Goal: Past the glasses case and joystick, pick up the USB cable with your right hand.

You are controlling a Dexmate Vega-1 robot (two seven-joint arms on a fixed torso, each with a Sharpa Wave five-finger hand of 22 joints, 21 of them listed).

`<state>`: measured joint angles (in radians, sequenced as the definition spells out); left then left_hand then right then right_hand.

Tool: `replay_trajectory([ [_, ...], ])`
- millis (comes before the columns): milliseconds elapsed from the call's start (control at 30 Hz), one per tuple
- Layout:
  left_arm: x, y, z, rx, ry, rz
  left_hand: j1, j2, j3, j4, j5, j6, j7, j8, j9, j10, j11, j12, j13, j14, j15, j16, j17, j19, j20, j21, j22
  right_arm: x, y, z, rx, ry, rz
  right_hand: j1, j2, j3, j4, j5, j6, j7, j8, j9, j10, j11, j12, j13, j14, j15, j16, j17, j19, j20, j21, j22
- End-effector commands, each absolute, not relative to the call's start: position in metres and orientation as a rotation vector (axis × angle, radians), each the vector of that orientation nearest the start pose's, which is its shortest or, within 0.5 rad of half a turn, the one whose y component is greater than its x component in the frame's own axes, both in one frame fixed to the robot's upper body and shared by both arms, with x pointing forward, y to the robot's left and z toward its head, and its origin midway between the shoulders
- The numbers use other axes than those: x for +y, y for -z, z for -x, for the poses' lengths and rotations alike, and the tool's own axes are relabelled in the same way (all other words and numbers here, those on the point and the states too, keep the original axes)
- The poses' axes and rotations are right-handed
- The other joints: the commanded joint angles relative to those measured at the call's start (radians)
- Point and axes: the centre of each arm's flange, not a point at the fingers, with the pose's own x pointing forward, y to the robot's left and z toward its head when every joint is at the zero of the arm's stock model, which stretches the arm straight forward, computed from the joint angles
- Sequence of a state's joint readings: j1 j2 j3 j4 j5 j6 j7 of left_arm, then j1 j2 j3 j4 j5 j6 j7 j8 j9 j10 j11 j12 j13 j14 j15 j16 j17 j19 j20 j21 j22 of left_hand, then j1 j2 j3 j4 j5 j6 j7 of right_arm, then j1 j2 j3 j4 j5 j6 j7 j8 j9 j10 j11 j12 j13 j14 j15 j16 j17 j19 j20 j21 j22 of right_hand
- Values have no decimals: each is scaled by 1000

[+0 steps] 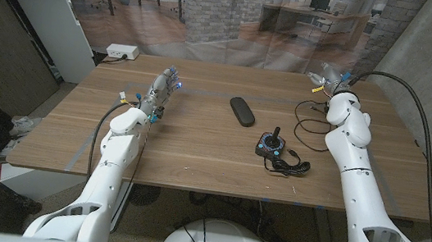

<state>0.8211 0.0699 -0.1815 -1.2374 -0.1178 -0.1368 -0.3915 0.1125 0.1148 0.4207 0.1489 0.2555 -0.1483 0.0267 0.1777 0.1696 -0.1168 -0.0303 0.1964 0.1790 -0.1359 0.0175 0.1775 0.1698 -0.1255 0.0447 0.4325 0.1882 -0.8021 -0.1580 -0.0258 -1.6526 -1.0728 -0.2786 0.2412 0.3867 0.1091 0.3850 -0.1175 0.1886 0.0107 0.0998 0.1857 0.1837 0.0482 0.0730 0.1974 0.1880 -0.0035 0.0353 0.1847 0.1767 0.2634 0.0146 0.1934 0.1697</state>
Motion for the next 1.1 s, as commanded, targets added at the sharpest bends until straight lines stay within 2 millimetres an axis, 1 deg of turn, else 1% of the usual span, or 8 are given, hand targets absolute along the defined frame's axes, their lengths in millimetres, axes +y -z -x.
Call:
replay_trajectory([
  [33, 304, 20, -666, -581, 198, 23, -4, 31, 6, 0, 1, 1, -2, 3, 3, -4, 5, 4, 5, -3, 7, 5, 4, -1, 5, -4, 2, -296, -89, -622, -294, 472, 1140, 7, -13, -5, -8, 5, -4, 7, 3, 5, -1, 9, 2, 4, 3, 9, 2, 2, 6, 6, 5, 5],
  [367, 305, 20, -666, -580, 197, 22, -5, 31, 6, 0, 1, 1, -2, 3, 3, -3, 8, 4, 5, -3, 8, 5, 4, 0, 5, -5, 2, -293, -86, -629, -234, 481, 1147, -12, -53, -34, -9, 4, -7, 12, 3, 5, -8, 11, 1, 4, 1, 12, 2, 4, 5, 12, 5, 5],
  [400, 305, 20, -666, -581, 196, 22, -5, 31, 6, 0, 1, 1, -2, 3, 3, -4, 8, 4, 5, -3, 7, 5, 4, 0, 5, -5, 2, -293, -86, -629, -229, 480, 1147, -15, -59, -39, -8, 5, -6, 14, 4, 5, -6, 17, 2, 4, 3, 15, 3, 4, 7, 15, 5, 5],
  [667, 305, 19, -665, -585, 196, 21, -5, 31, 7, 0, 1, 1, -2, 3, 3, -3, 7, 4, 5, -3, 8, 5, 4, 0, 6, -7, 2, -294, -85, -631, -205, 505, 1147, -30, -90, -64, -7, 10, 6, 23, 8, 6, 5, 21, 8, 4, 19, 19, 8, 5, 25, 22, 11, 5],
  [800, 305, 19, -664, -585, 195, 22, -5, 31, 7, 0, 1, 1, -3, 3, 3, -3, 7, 4, 5, -4, 8, 5, 4, 1, 7, -7, 2, -293, -85, -632, -204, 522, 1148, -37, -104, -76, -6, 14, 15, 22, 11, 6, 14, 24, 12, 5, 34, 19, 13, 6, 32, 23, 12, 5],
  [867, 305, 19, -664, -585, 195, 24, -5, 31, 7, 0, 1, 1, -3, 3, 3, -4, 7, 4, 5, -4, 8, 5, 4, 1, 7, -7, 2, -293, -84, -632, -210, 525, 1142, -46, -116, -88, -3, 18, 36, 19, 17, 6, 33, 22, 19, 5, 51, 18, 17, 7, 45, 25, 16, 6],
  [1100, 305, 20, -663, -587, 195, 24, -5, 31, 8, 0, 1, 0, -2, 3, 3, -2, 6, 5, 5, -4, 7, 5, 4, 2, 7, -8, 3, -290, -85, -634, -199, 545, 1163, -47, -119, -98, -1, 27, 65, 20, 24, 7, 69, 18, 30, 6, 85, 13, 24, 6, 71, 25, 22, 6],
])
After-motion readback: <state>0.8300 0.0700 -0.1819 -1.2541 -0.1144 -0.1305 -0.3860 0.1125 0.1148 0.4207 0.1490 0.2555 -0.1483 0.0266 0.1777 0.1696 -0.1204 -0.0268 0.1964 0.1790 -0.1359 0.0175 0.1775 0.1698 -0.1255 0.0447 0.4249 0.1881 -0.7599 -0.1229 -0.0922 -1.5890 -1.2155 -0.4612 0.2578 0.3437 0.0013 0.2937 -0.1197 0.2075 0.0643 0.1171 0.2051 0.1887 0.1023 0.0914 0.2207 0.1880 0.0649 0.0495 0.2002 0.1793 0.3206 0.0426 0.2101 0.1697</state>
